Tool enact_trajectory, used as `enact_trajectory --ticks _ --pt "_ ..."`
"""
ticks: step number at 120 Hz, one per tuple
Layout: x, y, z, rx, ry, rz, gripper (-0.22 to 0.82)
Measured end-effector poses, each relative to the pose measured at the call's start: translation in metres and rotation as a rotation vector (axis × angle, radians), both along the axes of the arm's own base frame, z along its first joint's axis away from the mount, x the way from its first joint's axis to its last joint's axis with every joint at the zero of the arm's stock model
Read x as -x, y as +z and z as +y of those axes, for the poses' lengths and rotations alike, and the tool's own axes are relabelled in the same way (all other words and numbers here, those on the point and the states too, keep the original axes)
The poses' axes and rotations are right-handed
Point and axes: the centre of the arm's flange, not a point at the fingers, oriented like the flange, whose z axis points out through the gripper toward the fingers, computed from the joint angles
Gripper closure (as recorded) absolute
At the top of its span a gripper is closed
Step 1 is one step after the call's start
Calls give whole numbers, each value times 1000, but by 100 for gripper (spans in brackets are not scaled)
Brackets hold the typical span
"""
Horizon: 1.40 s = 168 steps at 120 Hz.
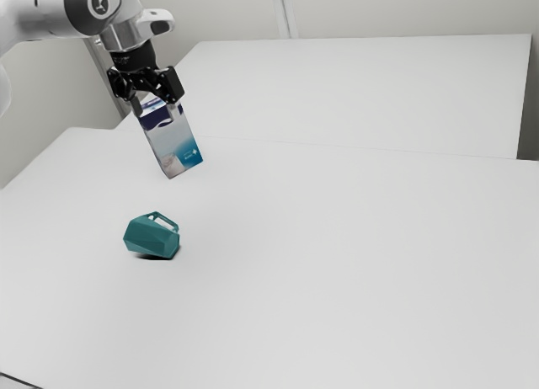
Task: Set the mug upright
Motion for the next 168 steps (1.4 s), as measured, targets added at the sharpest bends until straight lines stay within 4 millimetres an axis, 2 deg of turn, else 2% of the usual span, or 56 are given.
enact_trajectory --ticks 39,64,83,94,113,128,134,147,168 --pt "5 -3 1 3 1 12 0" --pt "46 -2 1 76 2 41 0" --pt "60 -23 10 232 -19 79 0" --pt "67 -31 38 291 1 98 0" --pt "82 -42 123 358 109 99 0" --pt "88 -77 189 442 193 112 0" --pt "86 -93 199 476 193 119 0" --pt "70 -120 194 530 141 134 0" --pt "74 -166 236 630 143 120 0"
